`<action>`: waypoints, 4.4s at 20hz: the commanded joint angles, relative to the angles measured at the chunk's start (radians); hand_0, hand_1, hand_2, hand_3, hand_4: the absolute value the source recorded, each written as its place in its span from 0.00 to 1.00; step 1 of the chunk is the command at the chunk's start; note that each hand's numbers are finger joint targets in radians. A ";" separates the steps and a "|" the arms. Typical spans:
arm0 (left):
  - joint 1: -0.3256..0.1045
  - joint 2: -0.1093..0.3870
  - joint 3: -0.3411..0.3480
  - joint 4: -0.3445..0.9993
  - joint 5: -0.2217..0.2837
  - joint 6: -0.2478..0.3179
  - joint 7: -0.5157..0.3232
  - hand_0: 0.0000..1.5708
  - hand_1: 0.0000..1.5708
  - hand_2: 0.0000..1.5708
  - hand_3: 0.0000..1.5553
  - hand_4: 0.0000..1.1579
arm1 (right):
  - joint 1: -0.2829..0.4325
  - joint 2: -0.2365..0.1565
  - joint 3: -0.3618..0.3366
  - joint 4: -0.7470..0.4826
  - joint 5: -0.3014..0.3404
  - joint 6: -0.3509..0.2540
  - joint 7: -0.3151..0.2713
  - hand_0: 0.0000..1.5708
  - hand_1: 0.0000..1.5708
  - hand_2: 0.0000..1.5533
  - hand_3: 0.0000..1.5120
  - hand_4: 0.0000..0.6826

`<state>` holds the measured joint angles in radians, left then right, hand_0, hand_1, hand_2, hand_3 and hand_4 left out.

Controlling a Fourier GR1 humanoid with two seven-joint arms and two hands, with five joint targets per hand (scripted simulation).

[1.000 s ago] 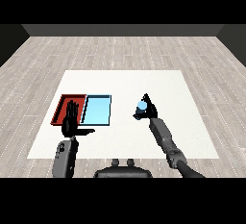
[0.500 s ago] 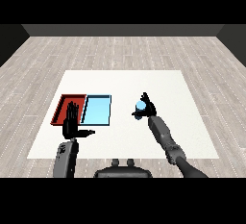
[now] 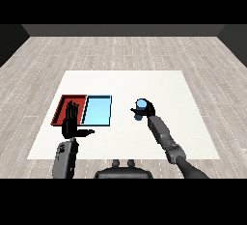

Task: Pick the blue can and put it in the blue box

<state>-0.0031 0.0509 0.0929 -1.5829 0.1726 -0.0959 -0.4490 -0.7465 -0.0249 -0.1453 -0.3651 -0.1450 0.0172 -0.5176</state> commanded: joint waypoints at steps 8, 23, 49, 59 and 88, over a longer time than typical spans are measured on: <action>0.003 -0.034 -0.070 -0.023 -0.022 0.009 0.050 0.00 0.00 0.00 0.00 0.00 | 0.066 0.016 0.059 -0.227 0.031 -0.043 0.067 0.96 0.96 0.94 0.94 0.96; -0.135 -0.038 -0.182 0.130 -0.055 0.051 0.132 0.00 0.00 0.00 0.00 0.00 | 0.070 0.024 0.127 -0.464 0.007 -0.040 0.066 0.91 0.91 0.93 0.94 0.97; -0.309 -0.051 -0.505 0.449 0.060 0.359 0.039 0.00 0.00 0.00 0.00 0.00 | 0.264 0.025 0.418 -0.848 -0.010 -0.187 0.209 0.89 0.89 0.93 0.93 0.98; -0.388 -0.051 -0.518 0.491 0.111 0.349 0.085 0.00 0.00 0.00 0.00 0.00 | 0.250 0.025 0.496 -0.836 -0.075 -0.220 0.177 0.89 0.89 0.94 0.94 1.00; -0.529 -0.049 -0.676 0.591 -0.061 0.618 0.142 0.25 0.25 0.37 0.06 0.11 | 0.151 0.024 0.754 -0.800 -0.189 -0.369 0.152 0.94 0.94 0.95 0.93 0.88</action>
<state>-0.4906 0.0342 -0.5214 -0.9853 0.1963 0.4470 -0.3732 -0.5823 -0.0205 0.5629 -1.1987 -0.2796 -0.3397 -0.3198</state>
